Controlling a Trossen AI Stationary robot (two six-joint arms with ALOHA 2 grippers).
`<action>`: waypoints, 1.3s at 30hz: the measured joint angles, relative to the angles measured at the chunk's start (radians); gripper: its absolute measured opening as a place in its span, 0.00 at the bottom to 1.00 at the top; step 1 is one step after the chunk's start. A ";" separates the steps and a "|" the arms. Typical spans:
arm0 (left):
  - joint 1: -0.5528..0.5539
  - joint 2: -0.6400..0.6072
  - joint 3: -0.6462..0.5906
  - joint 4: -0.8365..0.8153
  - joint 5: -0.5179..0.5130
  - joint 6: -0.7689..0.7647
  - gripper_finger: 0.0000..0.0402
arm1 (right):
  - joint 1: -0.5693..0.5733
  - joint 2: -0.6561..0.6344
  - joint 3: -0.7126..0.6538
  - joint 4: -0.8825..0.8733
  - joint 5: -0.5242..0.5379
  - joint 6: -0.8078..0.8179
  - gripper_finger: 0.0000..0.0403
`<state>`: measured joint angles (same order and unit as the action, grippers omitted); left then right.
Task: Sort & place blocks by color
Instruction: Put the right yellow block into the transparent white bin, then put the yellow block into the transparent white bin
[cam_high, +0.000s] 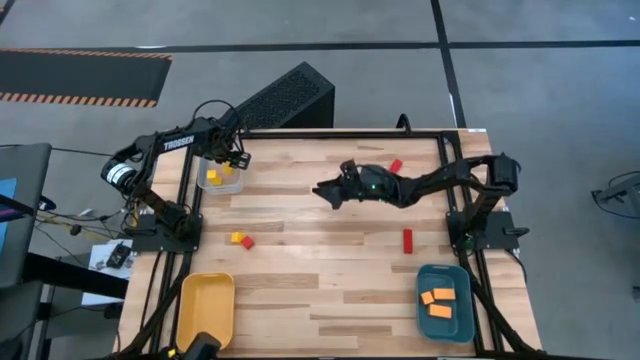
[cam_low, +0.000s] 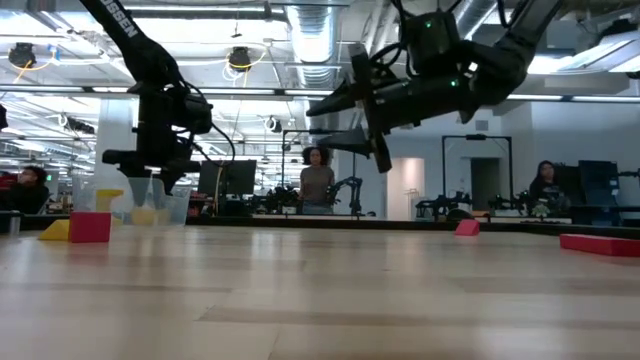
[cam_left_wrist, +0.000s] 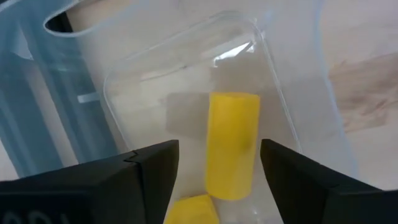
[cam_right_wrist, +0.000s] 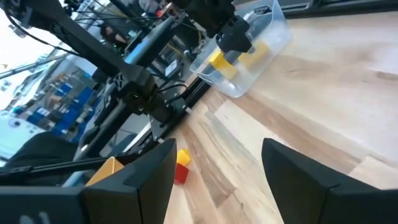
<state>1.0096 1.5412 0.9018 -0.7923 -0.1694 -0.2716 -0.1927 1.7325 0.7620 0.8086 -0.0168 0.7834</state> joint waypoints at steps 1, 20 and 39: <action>0.000 -0.001 0.002 -0.008 0.001 0.004 0.54 | 0.013 0.000 0.000 -0.003 0.024 0.000 0.65; -0.275 -0.474 0.057 0.077 0.165 0.026 0.53 | 0.046 -0.113 0.196 -0.485 0.304 -0.072 0.64; -0.542 -0.652 0.057 0.269 0.536 0.230 0.42 | 0.225 -0.165 0.591 -1.495 0.182 0.102 0.46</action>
<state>0.4673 0.8895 0.9592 -0.5232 0.3664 -0.0413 0.0328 1.5678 1.3525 -0.6865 0.1651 0.8857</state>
